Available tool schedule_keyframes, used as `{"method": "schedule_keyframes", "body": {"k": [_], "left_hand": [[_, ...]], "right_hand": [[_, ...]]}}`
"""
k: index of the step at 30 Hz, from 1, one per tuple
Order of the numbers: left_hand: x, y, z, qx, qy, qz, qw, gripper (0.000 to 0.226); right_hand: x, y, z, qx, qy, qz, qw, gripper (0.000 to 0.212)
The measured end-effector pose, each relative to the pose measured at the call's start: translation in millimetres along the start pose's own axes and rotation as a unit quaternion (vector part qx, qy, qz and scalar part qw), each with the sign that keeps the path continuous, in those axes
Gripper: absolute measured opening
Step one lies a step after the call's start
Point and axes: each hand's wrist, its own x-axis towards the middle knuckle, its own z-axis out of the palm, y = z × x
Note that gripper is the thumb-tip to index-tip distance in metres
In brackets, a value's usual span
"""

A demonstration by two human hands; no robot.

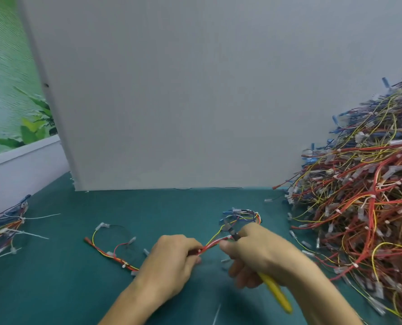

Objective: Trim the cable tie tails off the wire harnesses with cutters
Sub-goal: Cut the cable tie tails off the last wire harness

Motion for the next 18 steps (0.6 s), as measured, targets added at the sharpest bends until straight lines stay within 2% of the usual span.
{"method": "schedule_keyframes", "body": {"k": [4, 7, 10, 11, 14, 18], "left_hand": [[-2, 13, 0, -0.036, 0.134, 0.048, 0.989, 0.006], [-4, 22, 4, -0.039, 0.171, 0.090, 0.980, 0.018], [-5, 29, 5, -0.030, 0.198, 0.109, 0.974, 0.020], [-4, 30, 5, -0.026, 0.202, 0.116, 0.972, 0.021], [-3, 31, -3, -0.041, 0.180, 0.114, 0.976, 0.047], [0, 18, -11, -0.076, 0.118, 0.036, 0.989, 0.058]], "right_hand": [[10, -7, 26, 0.089, 0.149, -0.077, 0.982, 0.020], [11, -11, 33, 0.094, 0.236, -0.131, 0.958, 0.023], [11, -13, 36, 0.117, 0.271, -0.185, 0.937, 0.026], [11, -14, 36, 0.111, 0.281, -0.199, 0.932, 0.025], [14, -17, 26, 0.068, 0.325, -0.234, 0.914, 0.024], [18, -28, -8, -0.023, 0.385, -0.260, 0.885, 0.021]]}}
